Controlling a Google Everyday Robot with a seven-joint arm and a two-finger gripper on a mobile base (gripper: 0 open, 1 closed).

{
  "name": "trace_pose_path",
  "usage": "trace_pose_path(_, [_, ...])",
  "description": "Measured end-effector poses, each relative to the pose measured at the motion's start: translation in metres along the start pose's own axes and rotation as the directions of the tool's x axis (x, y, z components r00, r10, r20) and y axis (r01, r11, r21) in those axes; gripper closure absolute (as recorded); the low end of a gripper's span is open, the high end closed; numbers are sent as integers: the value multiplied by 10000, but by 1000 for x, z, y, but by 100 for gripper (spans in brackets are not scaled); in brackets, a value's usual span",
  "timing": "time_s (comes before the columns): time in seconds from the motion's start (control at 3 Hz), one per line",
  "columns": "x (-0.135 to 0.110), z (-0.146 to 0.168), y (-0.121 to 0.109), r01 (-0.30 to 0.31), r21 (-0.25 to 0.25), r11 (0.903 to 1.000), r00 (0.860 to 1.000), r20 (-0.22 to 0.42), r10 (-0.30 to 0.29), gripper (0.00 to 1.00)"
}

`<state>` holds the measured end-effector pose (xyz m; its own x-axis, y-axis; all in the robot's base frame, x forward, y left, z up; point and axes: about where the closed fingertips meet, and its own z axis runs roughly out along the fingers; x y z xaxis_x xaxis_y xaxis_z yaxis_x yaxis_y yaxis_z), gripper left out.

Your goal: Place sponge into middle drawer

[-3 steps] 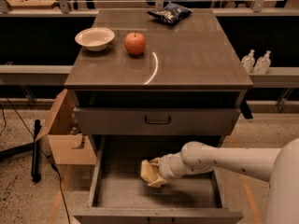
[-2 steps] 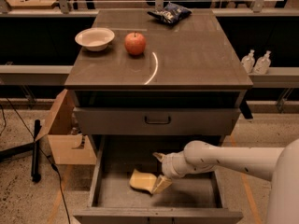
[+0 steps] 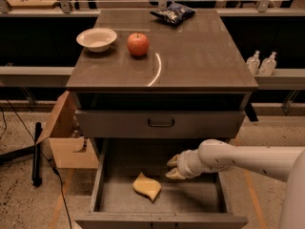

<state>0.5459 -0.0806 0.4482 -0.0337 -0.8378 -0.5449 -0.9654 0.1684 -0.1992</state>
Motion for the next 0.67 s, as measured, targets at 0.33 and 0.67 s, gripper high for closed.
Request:
trace_pose_path(0.33, [17, -22, -20, -434, 648, 9970, 9956, -806, 486, 84])
trace_pose_path(0.67, [24, -25, -22, -572, 713, 9958, 9934, -949, 638, 86])
